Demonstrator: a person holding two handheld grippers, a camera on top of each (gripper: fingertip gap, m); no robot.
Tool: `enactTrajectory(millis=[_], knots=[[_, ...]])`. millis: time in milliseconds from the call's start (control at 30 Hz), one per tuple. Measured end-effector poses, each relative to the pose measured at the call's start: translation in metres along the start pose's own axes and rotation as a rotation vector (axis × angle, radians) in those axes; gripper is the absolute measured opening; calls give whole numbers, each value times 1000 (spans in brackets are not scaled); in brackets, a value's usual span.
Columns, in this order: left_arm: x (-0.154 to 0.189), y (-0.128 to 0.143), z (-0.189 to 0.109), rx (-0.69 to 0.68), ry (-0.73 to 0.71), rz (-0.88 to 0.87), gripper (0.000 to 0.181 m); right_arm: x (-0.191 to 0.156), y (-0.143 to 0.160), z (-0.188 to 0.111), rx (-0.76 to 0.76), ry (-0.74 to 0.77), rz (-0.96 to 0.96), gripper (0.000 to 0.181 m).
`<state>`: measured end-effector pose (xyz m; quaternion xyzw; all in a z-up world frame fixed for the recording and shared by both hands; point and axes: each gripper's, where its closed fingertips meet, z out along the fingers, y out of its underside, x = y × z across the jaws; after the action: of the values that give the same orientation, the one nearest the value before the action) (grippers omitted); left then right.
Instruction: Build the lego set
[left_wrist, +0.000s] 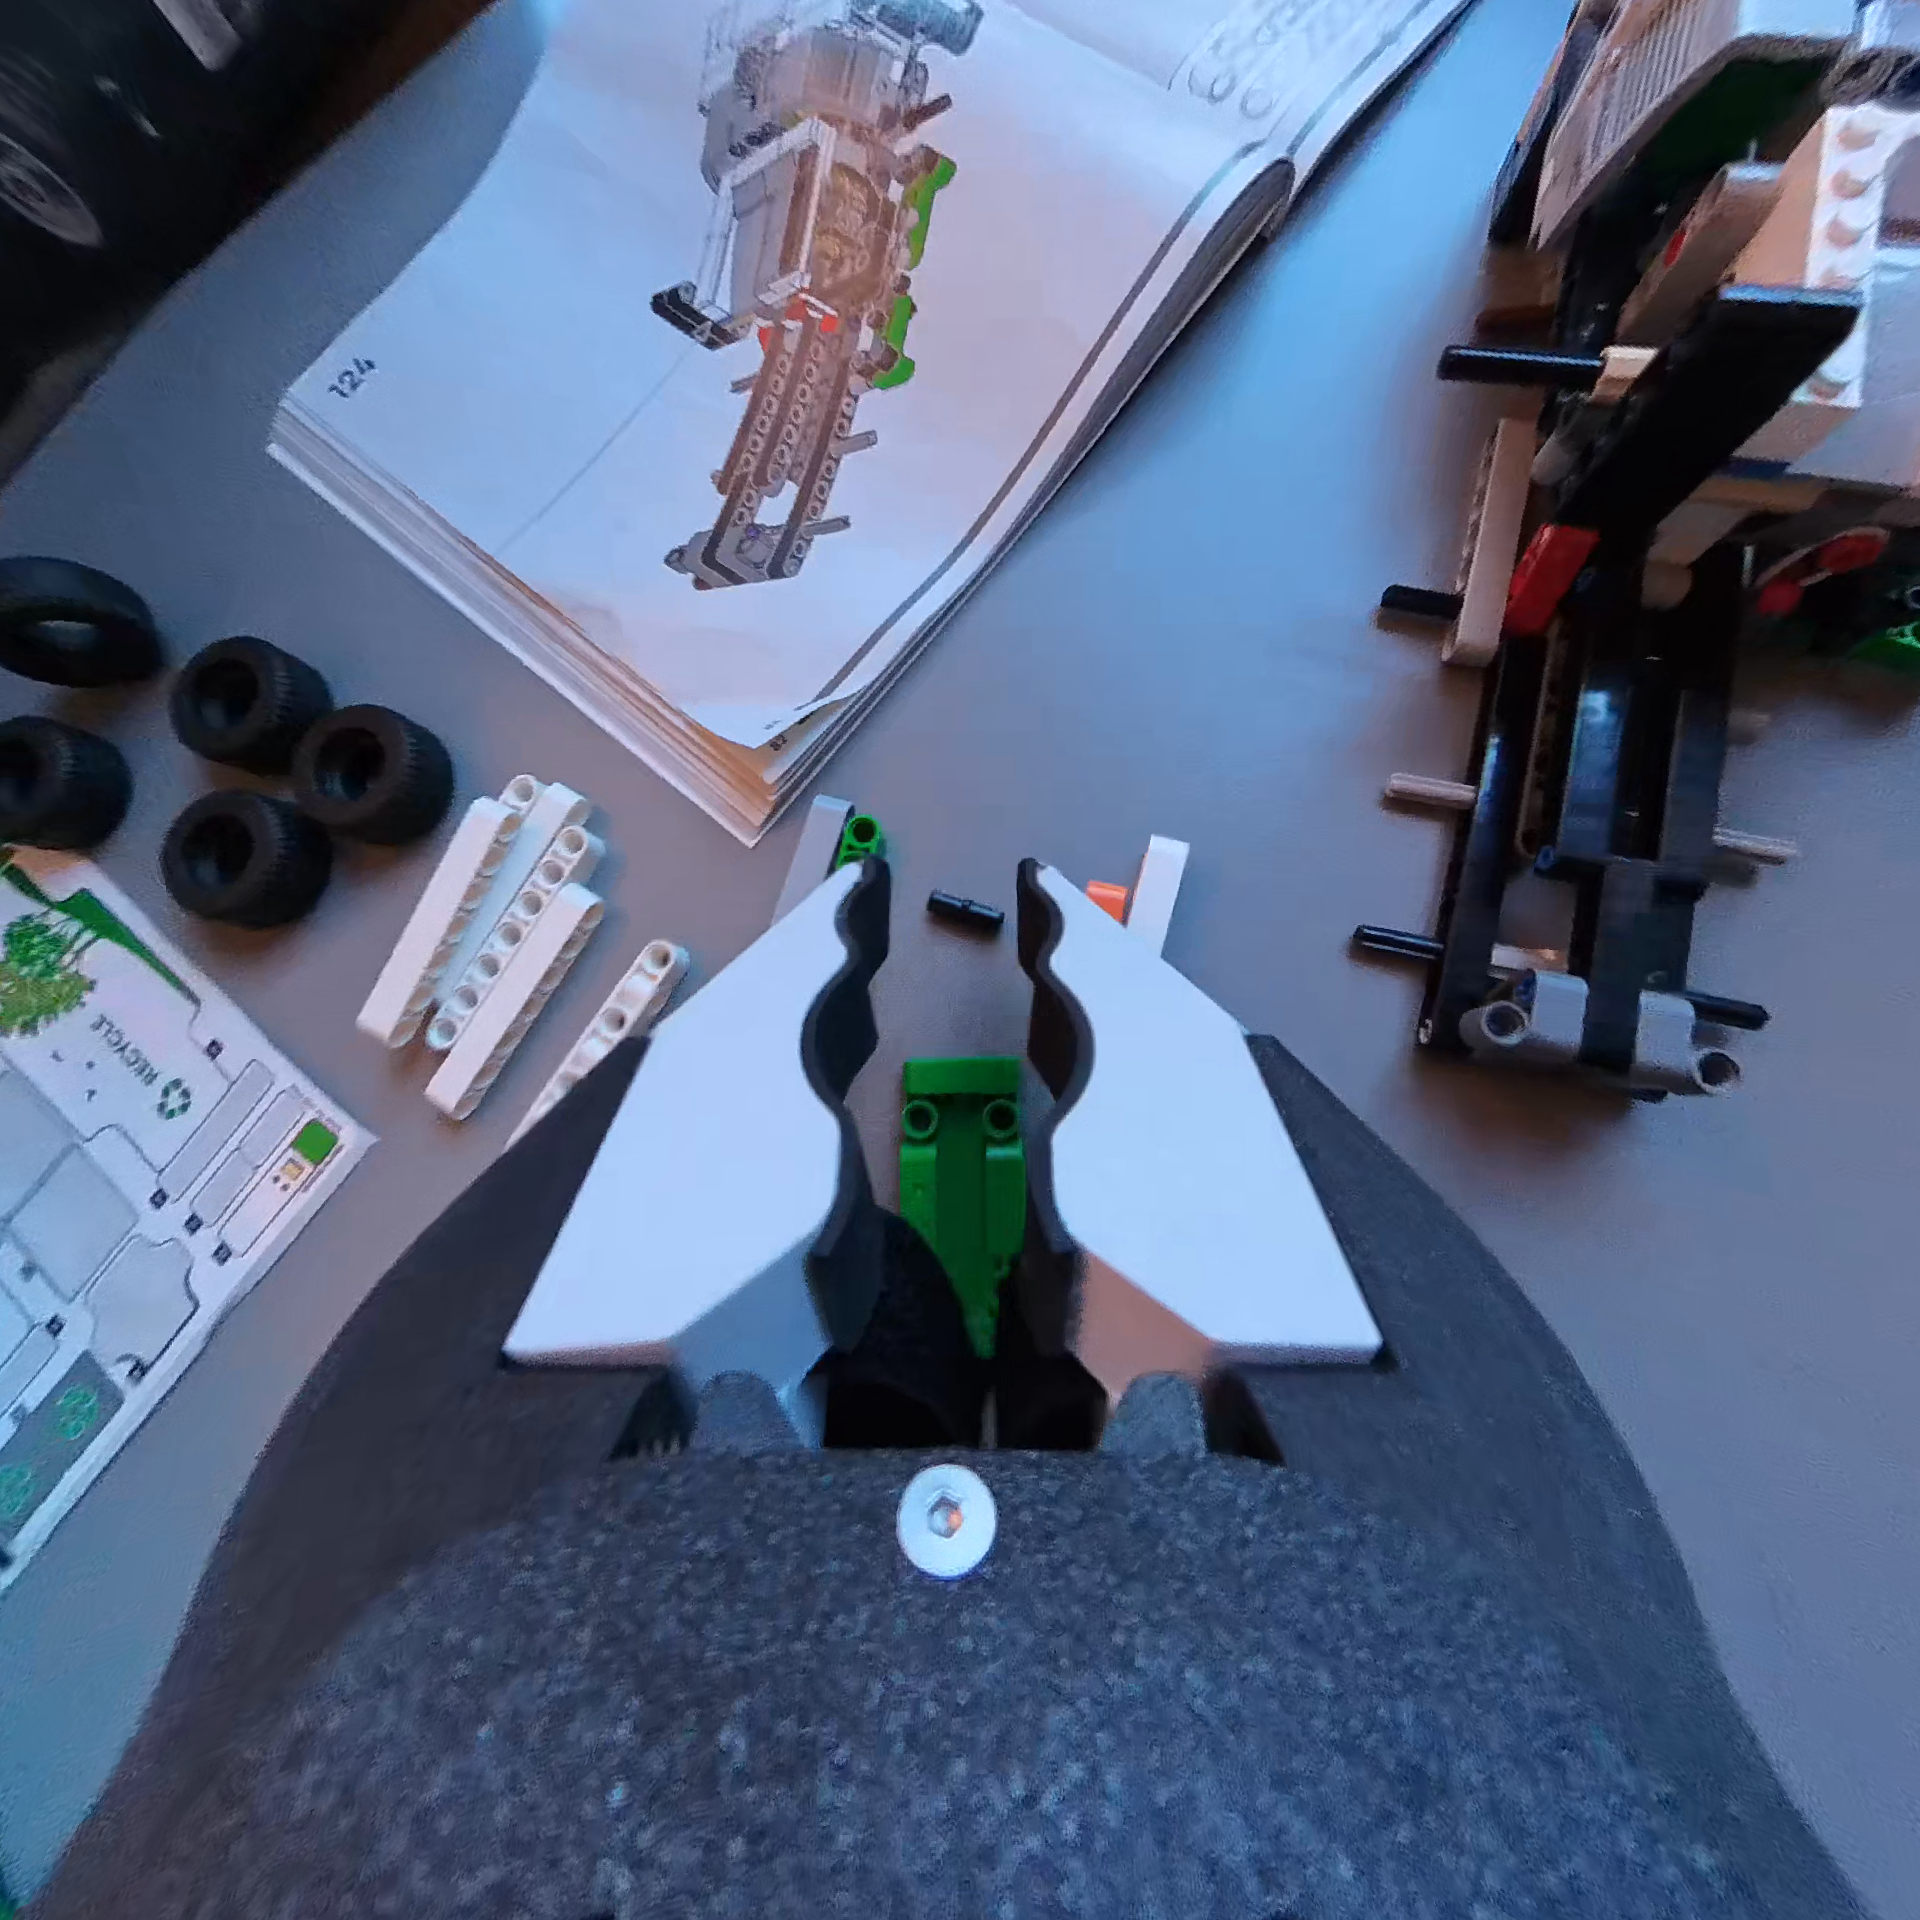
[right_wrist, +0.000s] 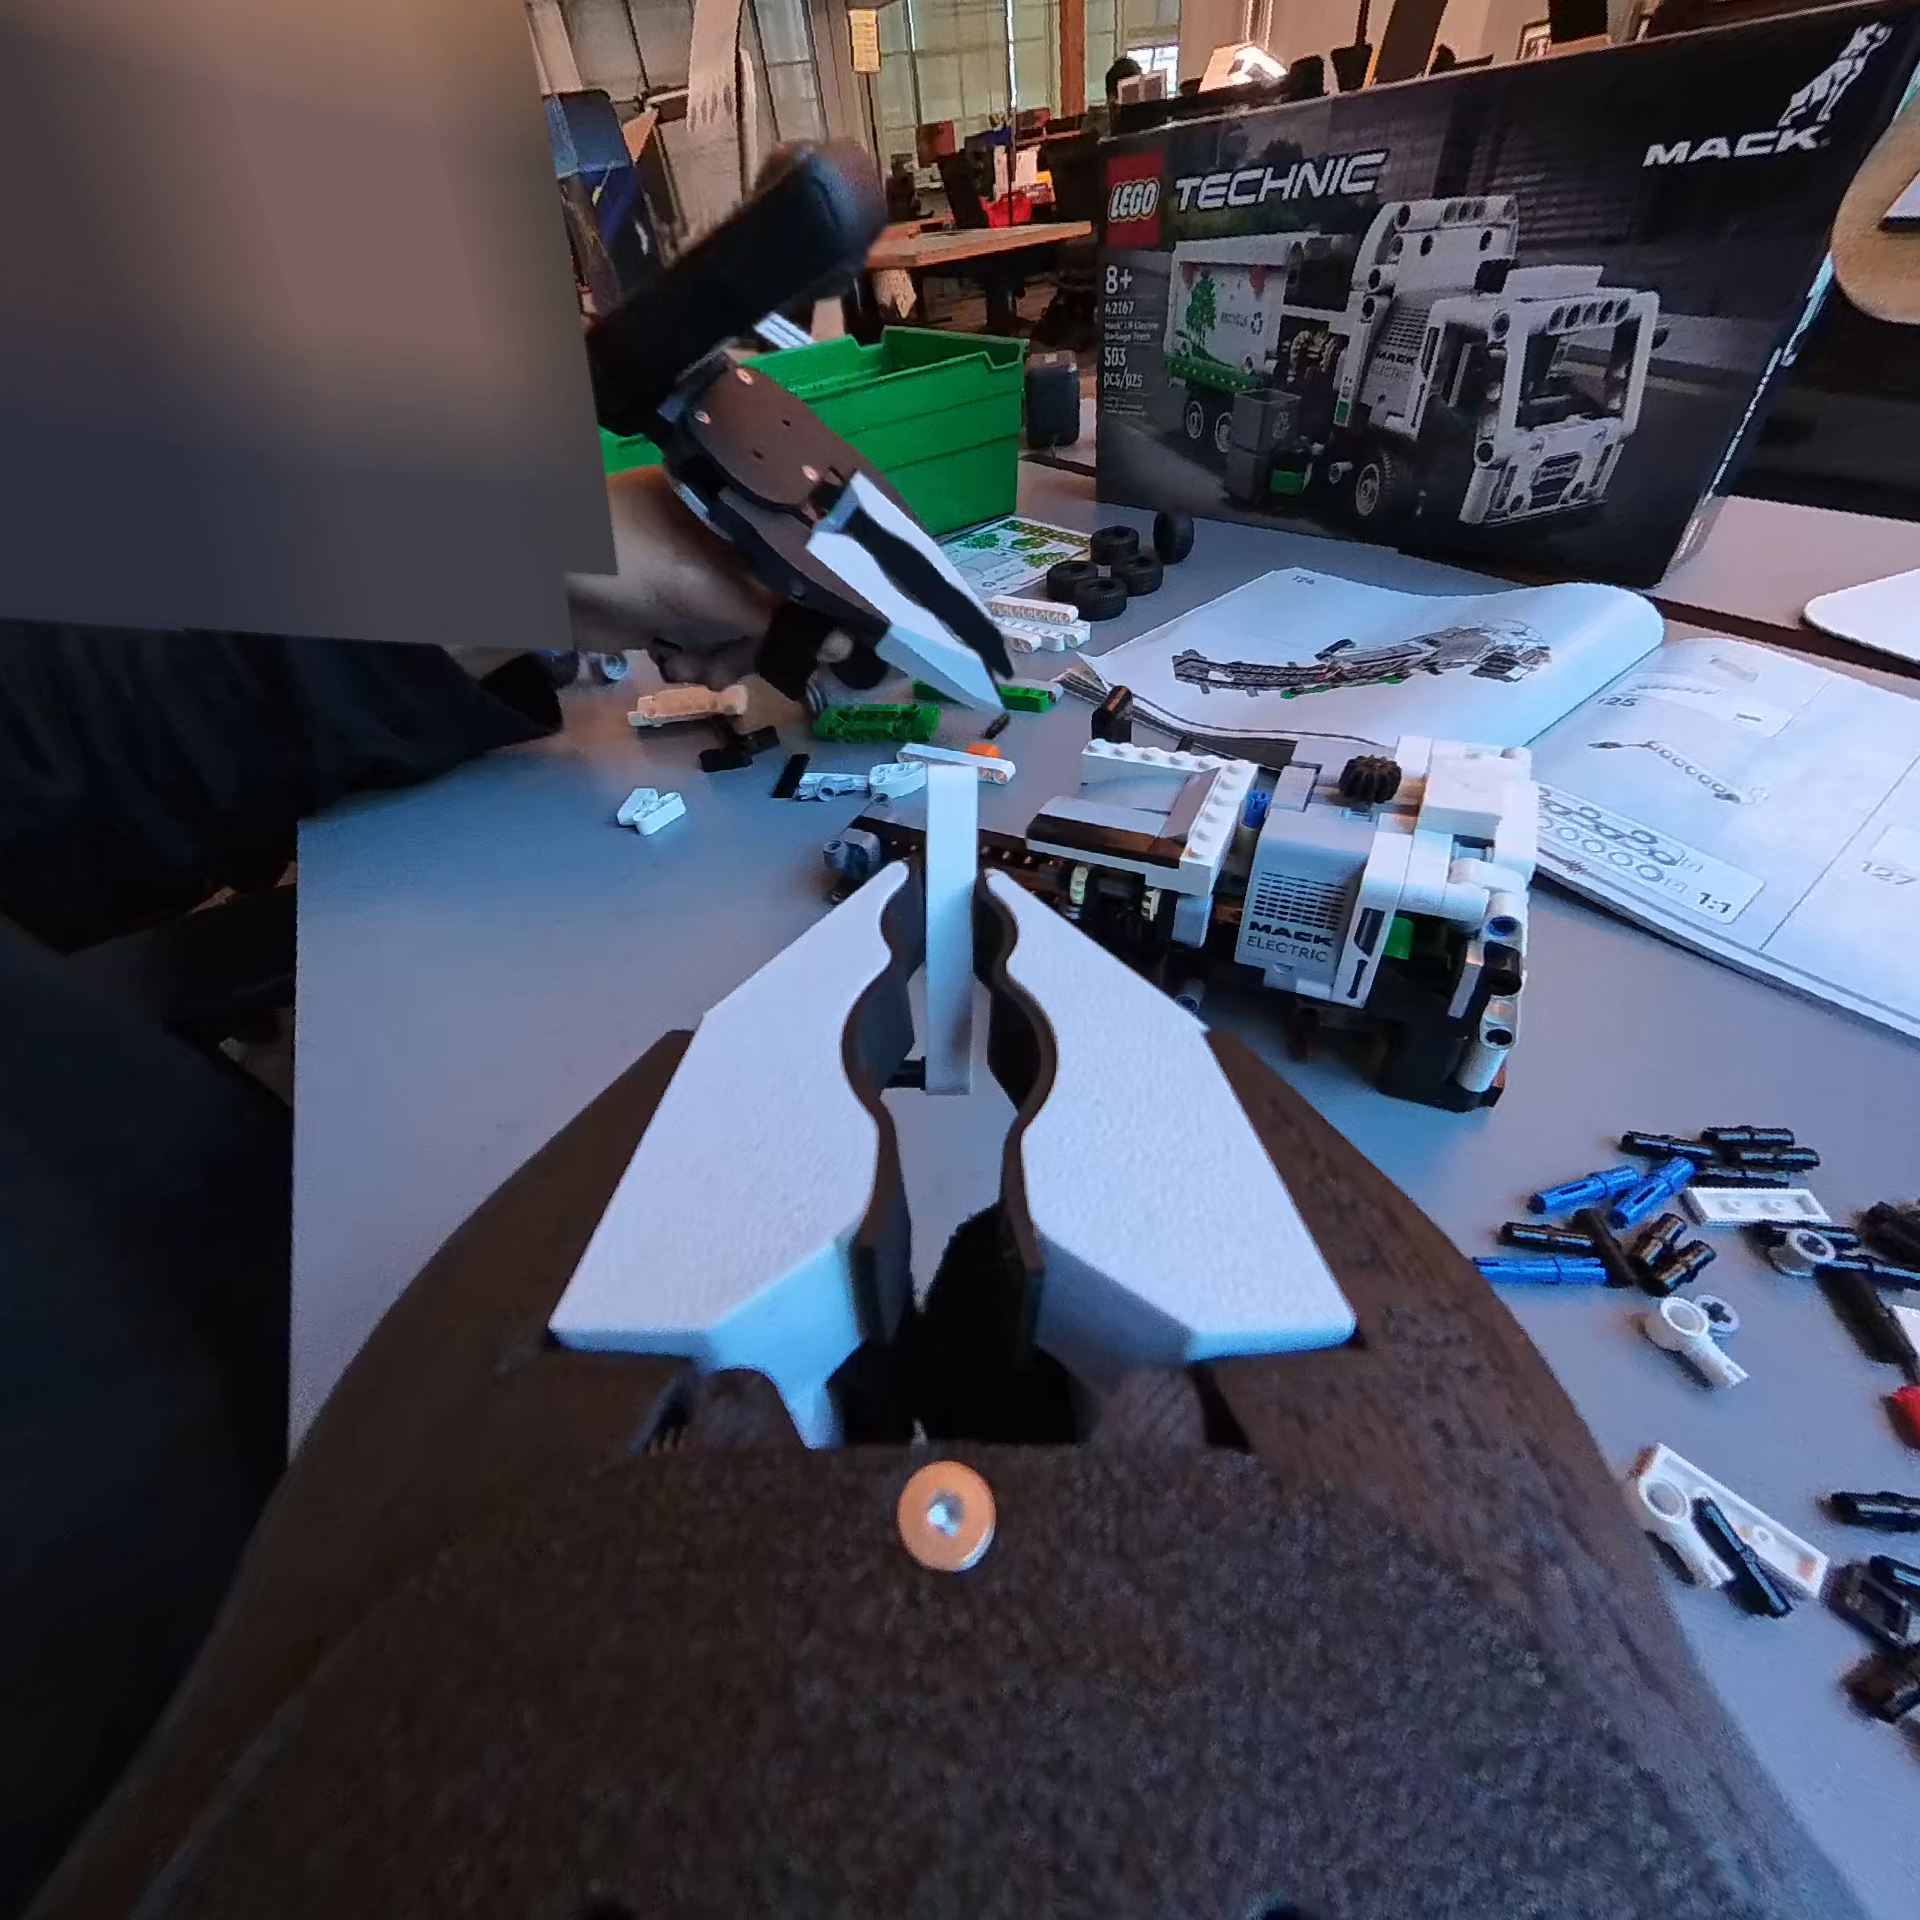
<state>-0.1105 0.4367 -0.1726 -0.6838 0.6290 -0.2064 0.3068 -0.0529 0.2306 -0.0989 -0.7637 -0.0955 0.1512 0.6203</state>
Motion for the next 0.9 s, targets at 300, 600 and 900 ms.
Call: enactTrajectory(millis=[300,600,900], knots=[[8,10,-2,-14,-27,-142,21,2,-4,-1,34,-44,57,6],[1,12,13,-64,-82,-243,18,-3,-8,-1,48,-103,104,6],[2,14,8,-114,-133,-162,16,-5,-7,1,38,-129,113,6]])
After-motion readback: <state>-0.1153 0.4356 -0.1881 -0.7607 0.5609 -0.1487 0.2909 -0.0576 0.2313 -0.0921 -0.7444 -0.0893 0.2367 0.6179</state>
